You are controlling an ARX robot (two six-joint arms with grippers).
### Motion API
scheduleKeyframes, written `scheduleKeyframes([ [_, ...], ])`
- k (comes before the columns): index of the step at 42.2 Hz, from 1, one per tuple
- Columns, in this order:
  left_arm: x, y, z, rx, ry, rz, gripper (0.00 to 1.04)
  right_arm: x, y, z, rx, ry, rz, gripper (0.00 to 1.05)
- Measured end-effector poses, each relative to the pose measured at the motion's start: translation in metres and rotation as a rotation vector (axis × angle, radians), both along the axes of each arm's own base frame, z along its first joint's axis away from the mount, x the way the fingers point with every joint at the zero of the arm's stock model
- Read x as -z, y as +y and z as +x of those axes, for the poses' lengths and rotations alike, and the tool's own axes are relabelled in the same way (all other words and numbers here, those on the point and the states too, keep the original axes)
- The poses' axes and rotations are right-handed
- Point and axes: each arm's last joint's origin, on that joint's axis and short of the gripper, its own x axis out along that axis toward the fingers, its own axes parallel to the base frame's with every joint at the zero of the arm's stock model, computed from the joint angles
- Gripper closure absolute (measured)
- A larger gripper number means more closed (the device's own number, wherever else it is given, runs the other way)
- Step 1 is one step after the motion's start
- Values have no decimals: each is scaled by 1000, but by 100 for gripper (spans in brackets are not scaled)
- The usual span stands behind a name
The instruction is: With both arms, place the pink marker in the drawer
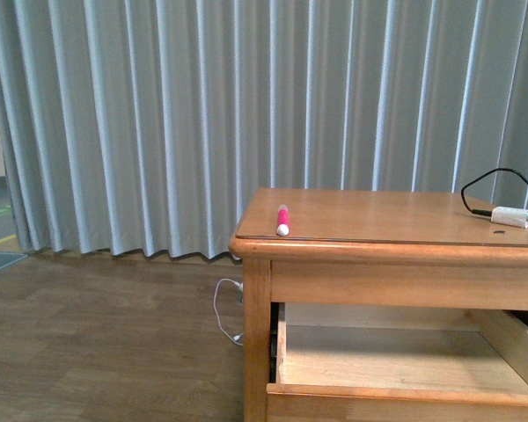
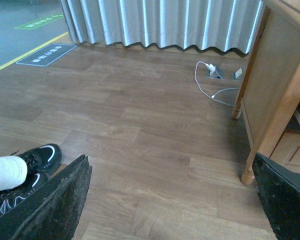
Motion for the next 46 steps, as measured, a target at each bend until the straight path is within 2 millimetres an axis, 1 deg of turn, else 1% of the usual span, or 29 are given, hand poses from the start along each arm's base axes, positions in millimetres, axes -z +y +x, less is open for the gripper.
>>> scheduleKeyframes([
  [2,-16,-7,8,5,-21,-3,6,0,0,0,0,0,0,9],
  [4,-33,-14,21,19,-45,-4,6,0,0,0,0,0,0,9],
  [6,-48,-22,39,42,-53,6,6,0,0,0,0,0,0,9],
  [9,-63,-35,71,88,-50,23,6,0,0,0,1,0,1,9],
  [12,-73,-51,107,148,-13,39,6,0,0,0,1,0,2,9],
  [20,-89,-81,172,223,21,46,6,0,0,0,1,0,2,9],
  [22,-96,-93,194,247,24,44,6,0,0,0,1,0,2,9],
  [26,-103,-109,221,255,24,45,6,0,0,0,1,0,2,9],
  [29,-107,-125,250,269,46,44,6,0,0,0,1,0,2,9],
  [32,-107,-135,268,273,56,45,6,0,0,0,1,0,2,9],
  [35,-107,-147,283,280,56,47,6,0,0,0,1,0,2,9],
  [36,-107,-148,286,282,56,48,6,0,0,0,1,0,2,9],
  [37,-107,-154,293,285,58,49,6,0,0,0,1,0,2,9],
  [41,-104,-166,308,294,73,57,6,0,0,0,1,0,2,9],
  [46,-95,-187,334,312,108,67,6,0,0,0,1,0,2,9],
])
